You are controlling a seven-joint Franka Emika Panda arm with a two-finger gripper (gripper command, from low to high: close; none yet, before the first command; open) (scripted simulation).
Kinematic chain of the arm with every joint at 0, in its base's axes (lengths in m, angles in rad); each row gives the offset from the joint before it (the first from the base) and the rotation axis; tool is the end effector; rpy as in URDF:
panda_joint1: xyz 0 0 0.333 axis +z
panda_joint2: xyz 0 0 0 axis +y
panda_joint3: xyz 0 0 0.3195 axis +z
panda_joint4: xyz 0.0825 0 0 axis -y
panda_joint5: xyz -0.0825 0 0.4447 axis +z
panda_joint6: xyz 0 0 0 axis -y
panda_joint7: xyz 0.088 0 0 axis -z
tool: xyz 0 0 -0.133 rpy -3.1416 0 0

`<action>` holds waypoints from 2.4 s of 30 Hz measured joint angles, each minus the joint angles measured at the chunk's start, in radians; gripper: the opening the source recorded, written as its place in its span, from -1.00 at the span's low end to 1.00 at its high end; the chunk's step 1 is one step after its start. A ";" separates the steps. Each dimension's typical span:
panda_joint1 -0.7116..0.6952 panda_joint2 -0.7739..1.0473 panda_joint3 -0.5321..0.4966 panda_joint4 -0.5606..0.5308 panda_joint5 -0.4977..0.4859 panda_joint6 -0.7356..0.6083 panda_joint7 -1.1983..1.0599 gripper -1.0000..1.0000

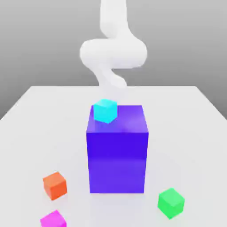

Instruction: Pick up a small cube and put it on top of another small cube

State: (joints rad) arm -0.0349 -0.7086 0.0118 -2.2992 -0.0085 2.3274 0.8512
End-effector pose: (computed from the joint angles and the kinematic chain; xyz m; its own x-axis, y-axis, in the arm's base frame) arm 0.4554 -0.0096 0.6636 0.4688 -0.7571 0.4549 -0.5740 -0.6526 -0.4946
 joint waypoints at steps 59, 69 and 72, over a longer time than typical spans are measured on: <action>-0.099 0.902 0.236 -0.137 -0.090 0.295 0.068 -1.00; 0.003 0.915 0.343 -0.211 -0.158 0.370 -0.173 -1.00; 0.031 0.978 0.306 -0.206 -0.214 0.426 -0.135 1.00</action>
State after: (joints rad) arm -0.0042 0.2696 0.3181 -2.5055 -0.2225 2.7535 0.7167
